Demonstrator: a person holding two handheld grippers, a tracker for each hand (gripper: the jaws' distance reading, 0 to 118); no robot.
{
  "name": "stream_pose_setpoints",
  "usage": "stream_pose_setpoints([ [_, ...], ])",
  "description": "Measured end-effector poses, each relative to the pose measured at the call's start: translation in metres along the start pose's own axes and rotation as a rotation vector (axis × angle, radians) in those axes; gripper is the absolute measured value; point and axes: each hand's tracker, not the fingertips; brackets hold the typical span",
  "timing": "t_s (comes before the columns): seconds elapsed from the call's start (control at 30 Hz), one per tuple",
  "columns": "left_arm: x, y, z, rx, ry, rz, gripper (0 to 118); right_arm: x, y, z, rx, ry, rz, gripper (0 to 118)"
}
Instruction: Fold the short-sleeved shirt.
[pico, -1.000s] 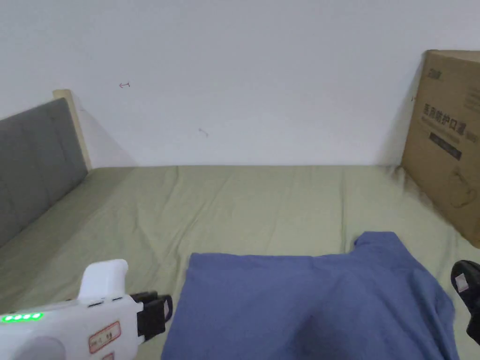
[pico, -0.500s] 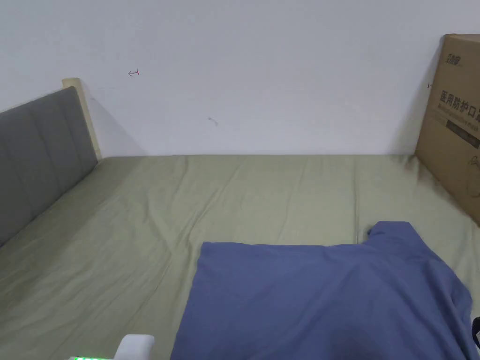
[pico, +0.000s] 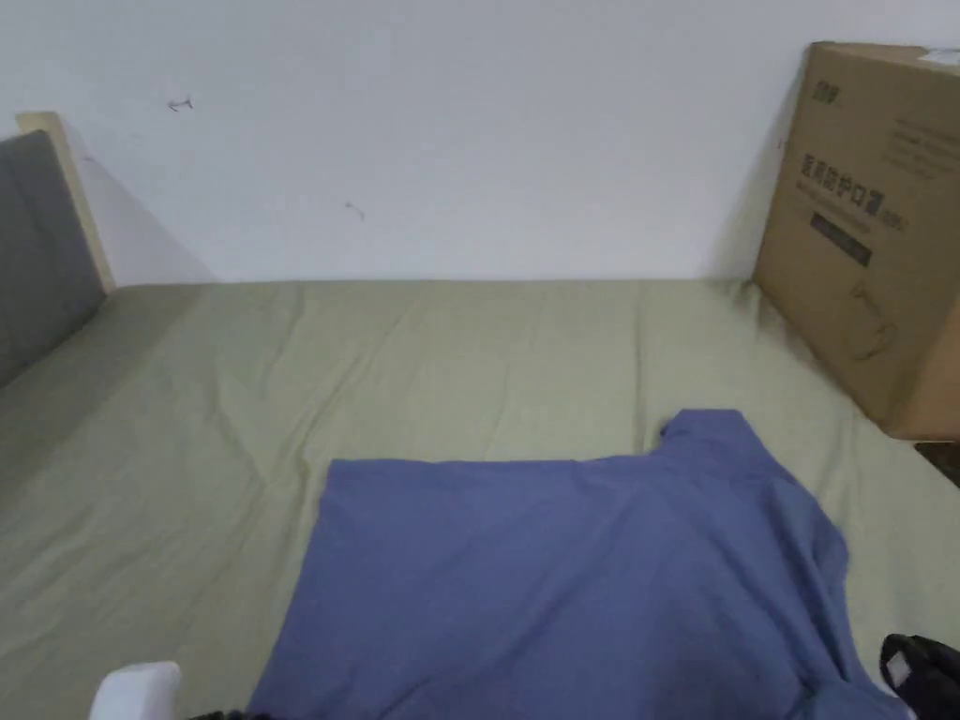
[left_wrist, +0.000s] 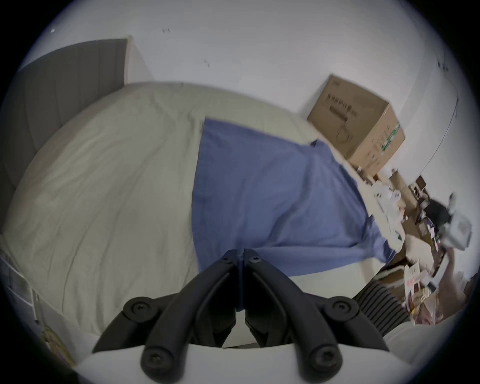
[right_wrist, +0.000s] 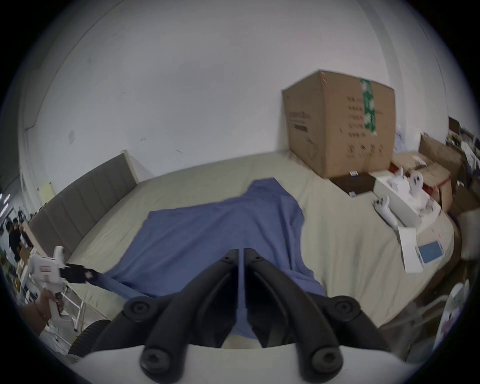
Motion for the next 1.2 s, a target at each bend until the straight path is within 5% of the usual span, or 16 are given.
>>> stream_pose_setpoints([
  [0.07,0.010,0.002,0.010,0.037,-0.011,-0.020,3,0.019,-0.009,-0.012,-0.111,0.048,-0.046,111],
  [0.13,0.011,0.007,0.014,0.026,-0.021,-0.046,4,0.033,-0.020,-0.031,-0.342,0.157,-0.013,117],
  [0.2,0.016,0.011,0.017,0.030,-0.004,-0.070,4,0.046,-0.027,-0.048,-0.382,0.047,-0.085,117],
  [0.4,0.013,0.009,0.017,0.035,-0.012,-0.009,4,0.070,-0.082,-0.095,-0.582,-0.222,0.118,115],
  [0.57,0.007,-0.004,0.006,-0.005,0.041,-0.039,4,0.058,-0.077,-0.091,-0.571,-0.203,0.147,102],
  [0.67,0.013,-0.009,0.006,-0.016,0.042,-0.022,4,0.053,-0.070,-0.076,-0.537,-0.203,0.149,65],
  [0.73,0.013,-0.012,0.003,-0.019,0.034,0.001,4,0.060,-0.064,-0.064,-0.513,-0.143,0.118,19],
  [0.77,0.012,-0.014,0.004,-0.021,0.032,0.005,4,0.063,-0.062,-0.060,-0.512,-0.062,0.052,5],
  [1.0,0.013,-0.019,0.011,-0.014,0.058,0.002,4,0.065,-0.050,-0.033,-0.488,-0.078,0.032,5],
  [1.2,0.021,-0.025,0.044,0.033,0.053,-0.035,3,0.059,-0.045,0.002,-0.487,-0.075,0.103,5],
])
